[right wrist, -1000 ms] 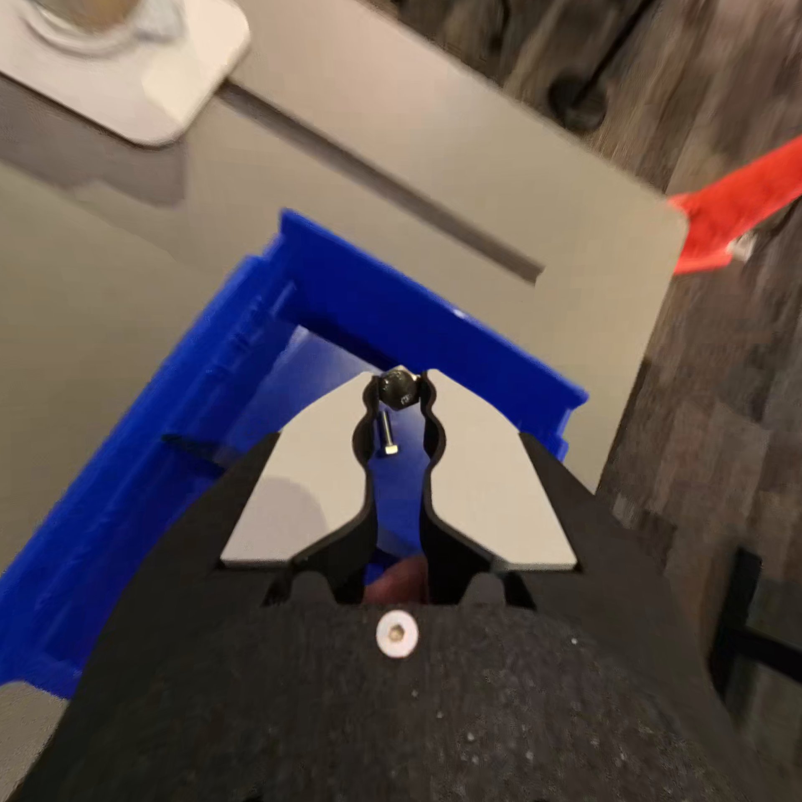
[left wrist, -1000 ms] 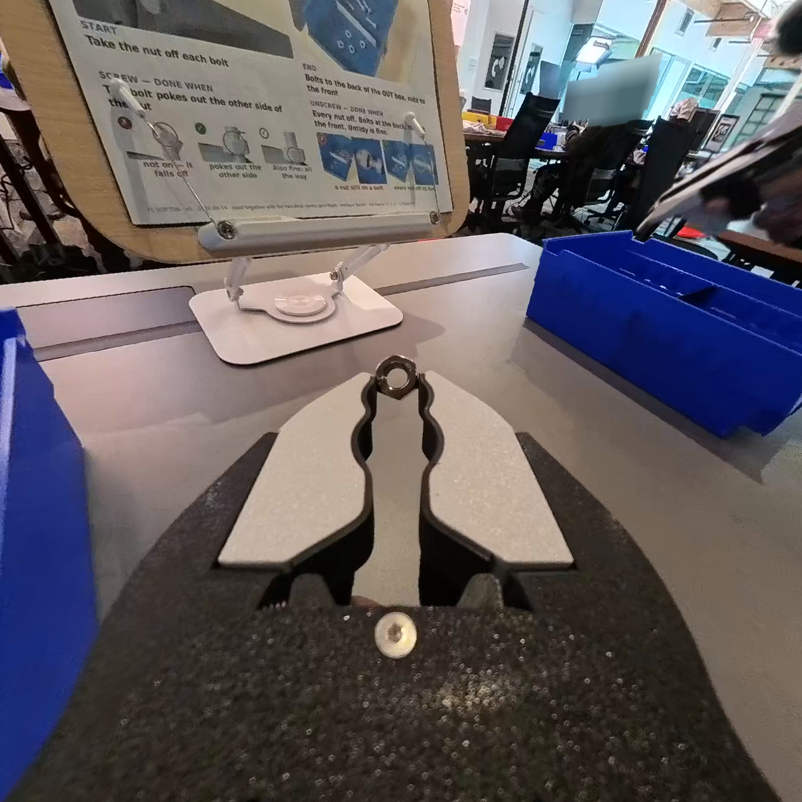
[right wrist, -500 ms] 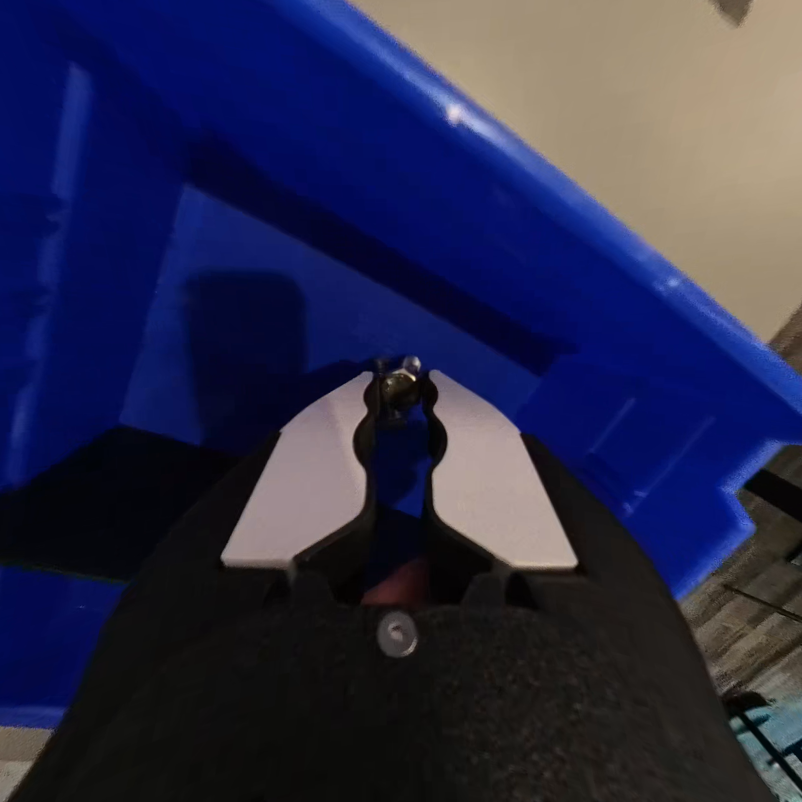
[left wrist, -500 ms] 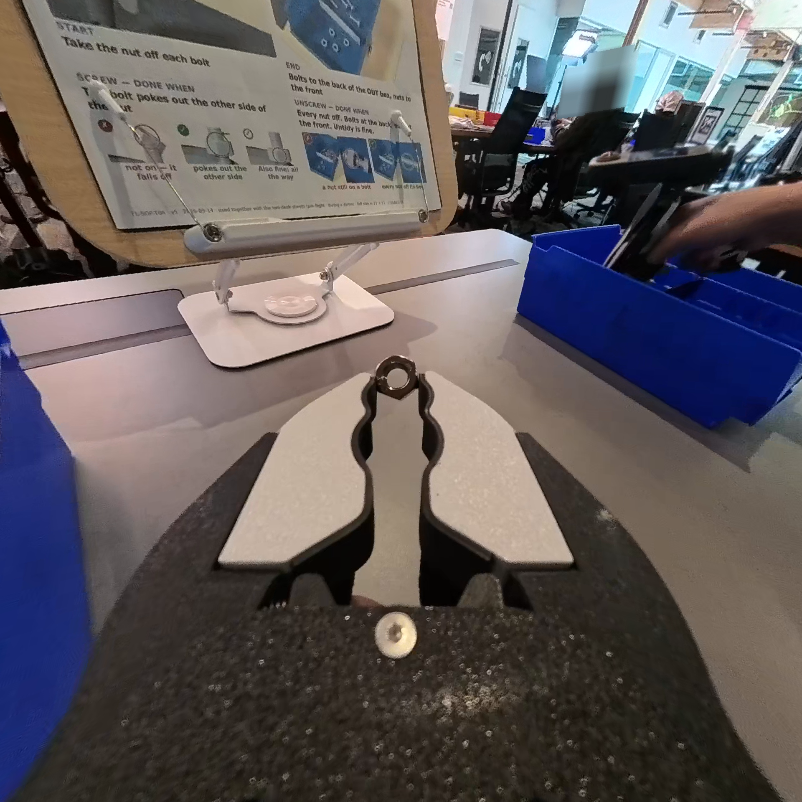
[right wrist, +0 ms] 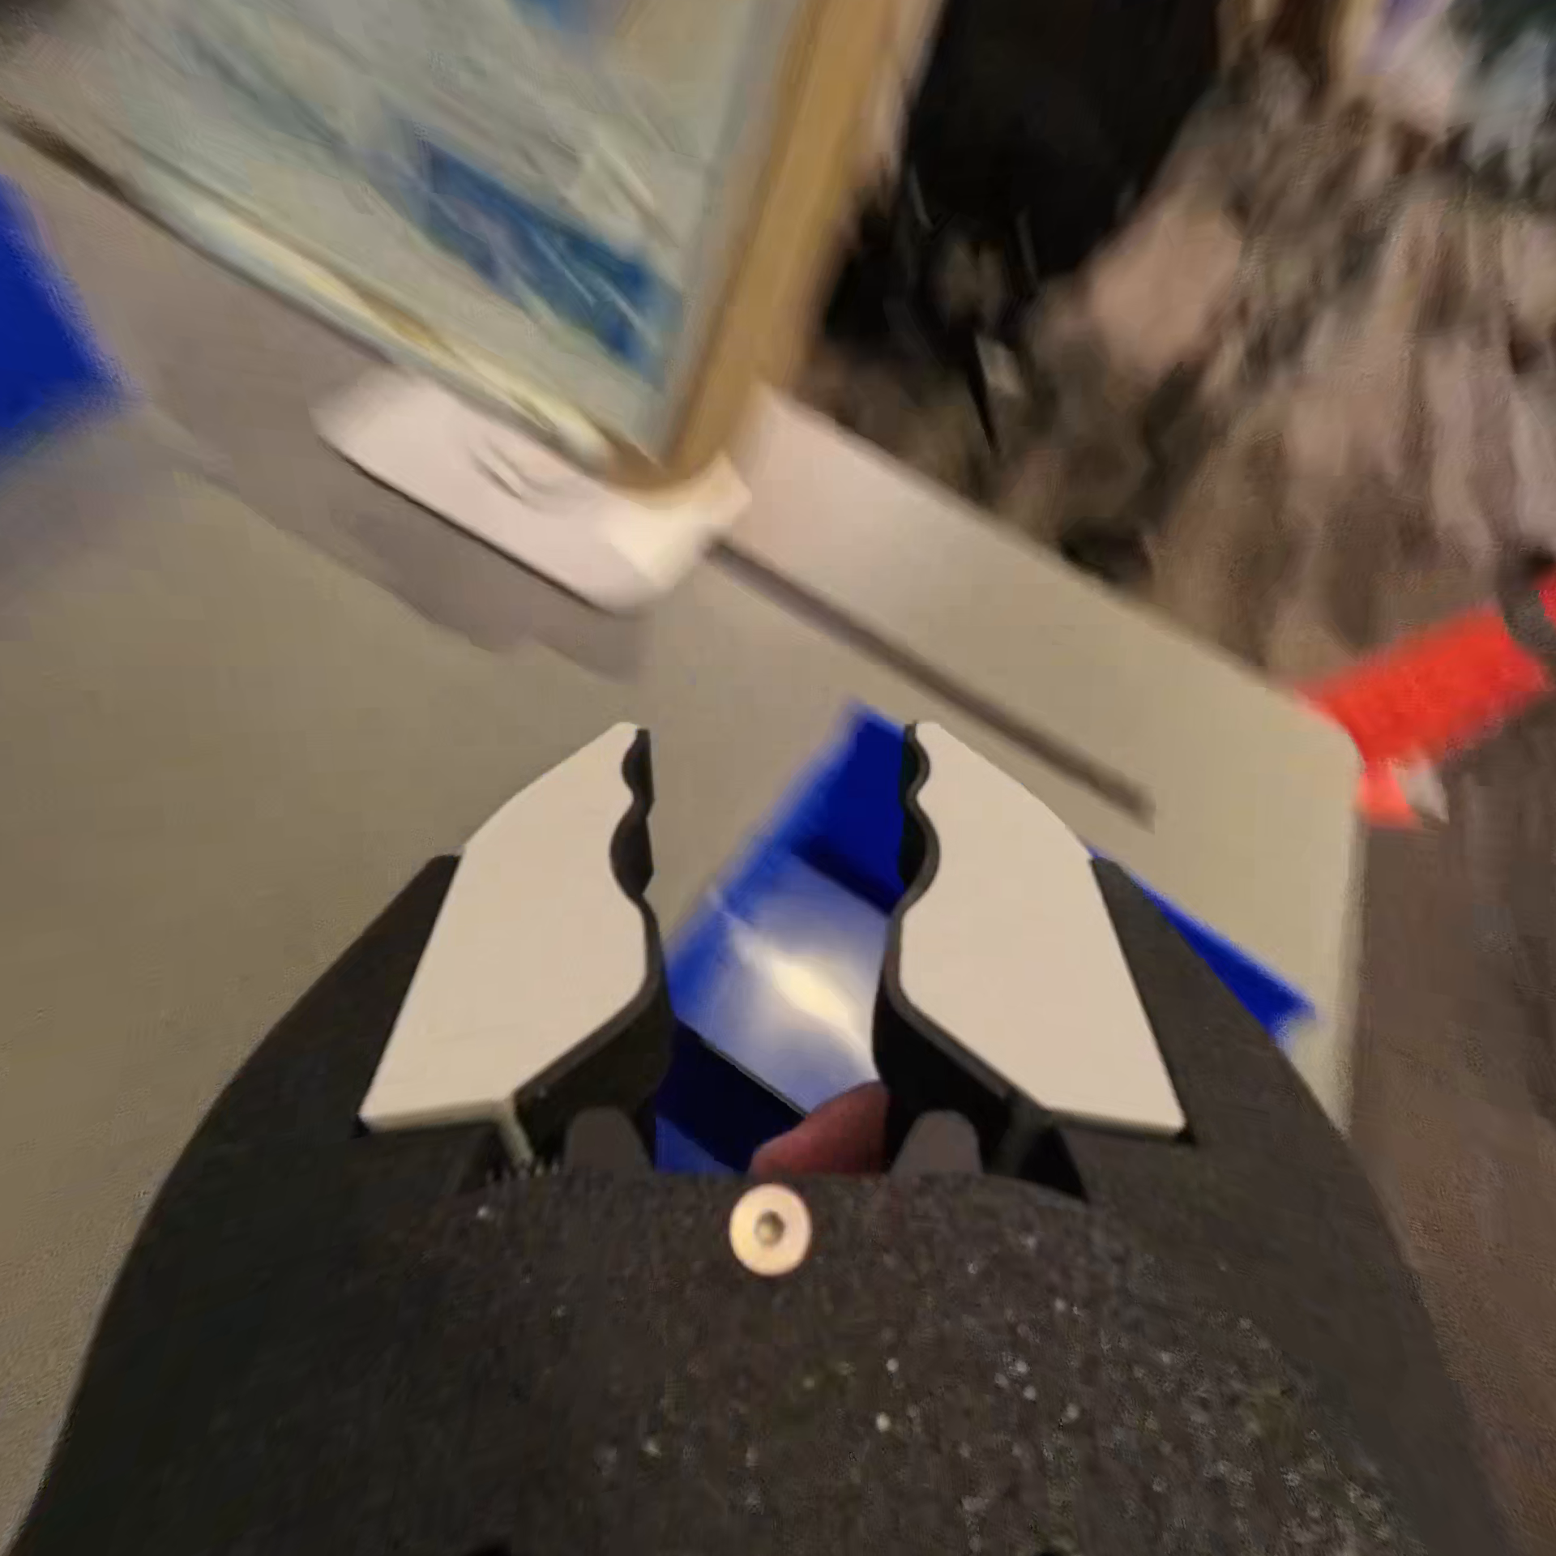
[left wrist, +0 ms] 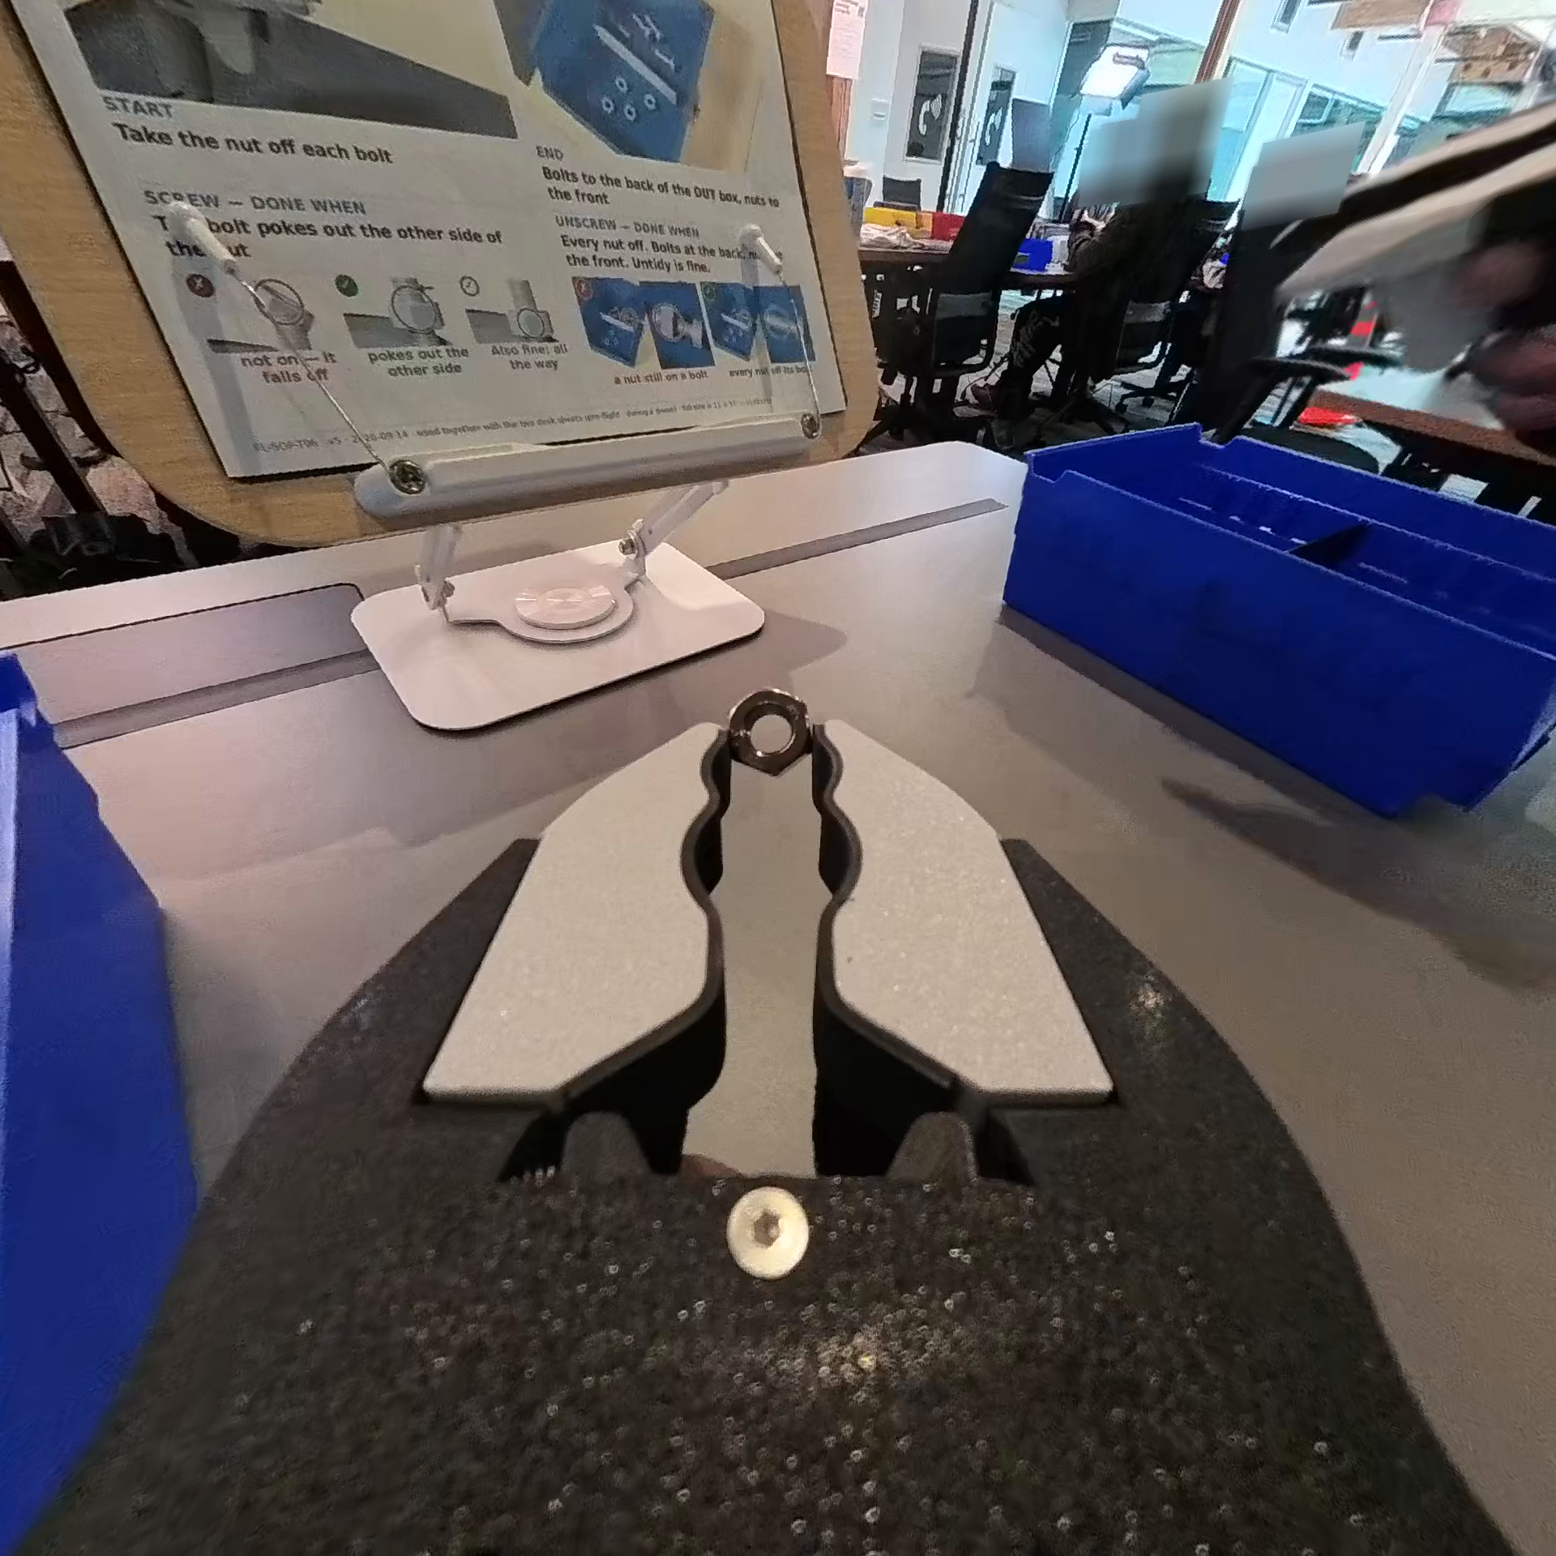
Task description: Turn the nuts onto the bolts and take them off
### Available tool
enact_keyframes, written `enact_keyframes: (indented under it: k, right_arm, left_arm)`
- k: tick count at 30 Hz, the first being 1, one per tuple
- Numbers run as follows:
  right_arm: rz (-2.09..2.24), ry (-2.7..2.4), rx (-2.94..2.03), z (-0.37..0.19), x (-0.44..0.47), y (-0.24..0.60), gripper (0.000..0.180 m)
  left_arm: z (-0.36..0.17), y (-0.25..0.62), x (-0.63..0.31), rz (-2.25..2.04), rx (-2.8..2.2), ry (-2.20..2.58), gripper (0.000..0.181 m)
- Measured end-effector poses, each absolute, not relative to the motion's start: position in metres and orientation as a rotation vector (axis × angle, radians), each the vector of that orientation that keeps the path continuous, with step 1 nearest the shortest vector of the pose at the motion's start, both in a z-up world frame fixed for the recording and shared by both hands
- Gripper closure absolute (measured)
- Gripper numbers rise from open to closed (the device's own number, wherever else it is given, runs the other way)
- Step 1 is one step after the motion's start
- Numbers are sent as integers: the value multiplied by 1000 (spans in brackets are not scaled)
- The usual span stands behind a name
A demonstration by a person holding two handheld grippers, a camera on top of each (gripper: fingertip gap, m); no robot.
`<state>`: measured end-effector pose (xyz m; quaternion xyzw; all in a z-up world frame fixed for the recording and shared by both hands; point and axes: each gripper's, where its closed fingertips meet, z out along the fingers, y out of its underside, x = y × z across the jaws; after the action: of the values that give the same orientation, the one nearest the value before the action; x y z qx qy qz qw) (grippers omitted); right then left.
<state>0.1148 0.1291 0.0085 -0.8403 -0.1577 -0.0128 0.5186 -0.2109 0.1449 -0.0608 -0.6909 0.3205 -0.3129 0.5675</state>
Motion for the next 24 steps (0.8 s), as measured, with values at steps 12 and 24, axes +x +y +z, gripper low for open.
enact_keyframes:
  k: [12,24]
  right_arm:
    - [632,-457,-1424,-25,-85,50,141]
    - [663,-375,-1453,-29,-61,58,143]
  left_arm:
    - [-62,143,-208,-792,-1642,790,163]
    - [-131,82,-148,-838,-1731,1540,163]
